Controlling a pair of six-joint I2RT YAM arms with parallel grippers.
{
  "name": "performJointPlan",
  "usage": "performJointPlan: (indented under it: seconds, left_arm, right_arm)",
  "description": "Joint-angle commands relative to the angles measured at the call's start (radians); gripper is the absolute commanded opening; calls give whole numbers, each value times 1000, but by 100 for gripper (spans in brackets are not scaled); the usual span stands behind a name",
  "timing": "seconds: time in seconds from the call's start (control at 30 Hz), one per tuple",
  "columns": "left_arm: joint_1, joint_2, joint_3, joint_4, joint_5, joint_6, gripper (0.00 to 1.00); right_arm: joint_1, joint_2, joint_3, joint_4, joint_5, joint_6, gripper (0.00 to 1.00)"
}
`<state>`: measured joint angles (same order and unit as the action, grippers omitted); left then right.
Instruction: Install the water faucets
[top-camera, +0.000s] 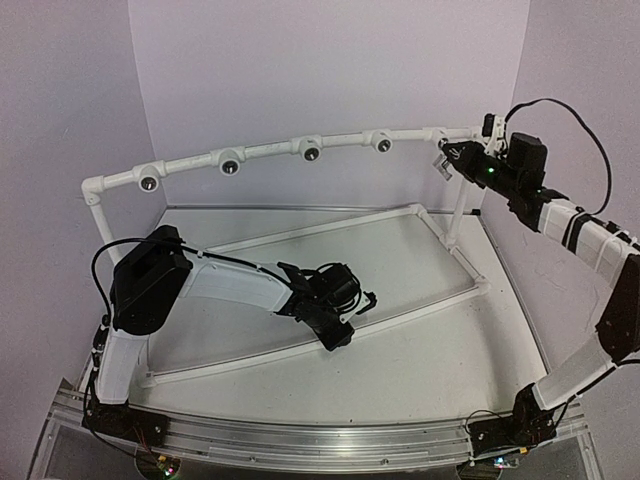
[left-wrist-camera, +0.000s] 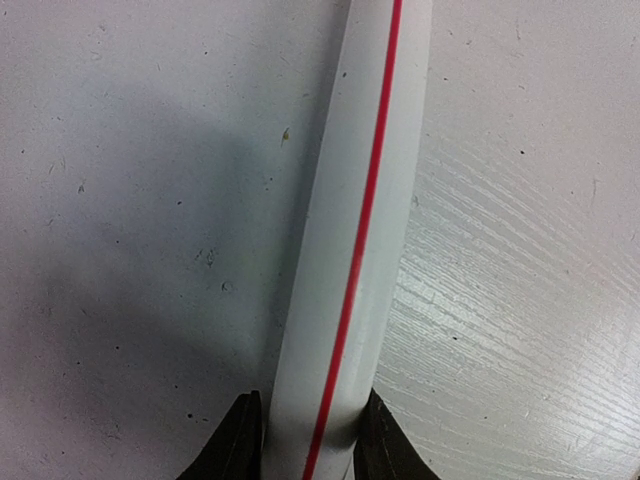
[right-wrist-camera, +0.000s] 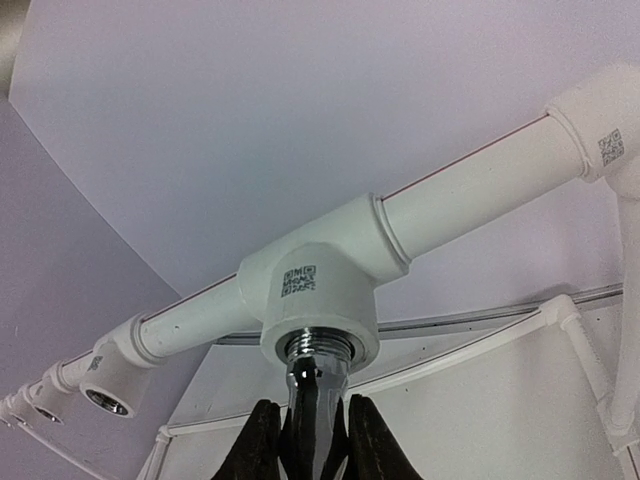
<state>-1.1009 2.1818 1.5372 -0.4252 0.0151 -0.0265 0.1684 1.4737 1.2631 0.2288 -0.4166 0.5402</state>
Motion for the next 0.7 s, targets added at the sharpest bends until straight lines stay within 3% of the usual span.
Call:
performJointPlan:
  seconds: [0.0,0.67]
  left_arm:
    - [-37,40,-39,-172,48,-92,0]
    - [-51,43,-37,-172,43,-92,0]
  right_arm:
    - [-32,30,-22,128,79,135,0]
    - [-2,34,-136,314,137,413,0]
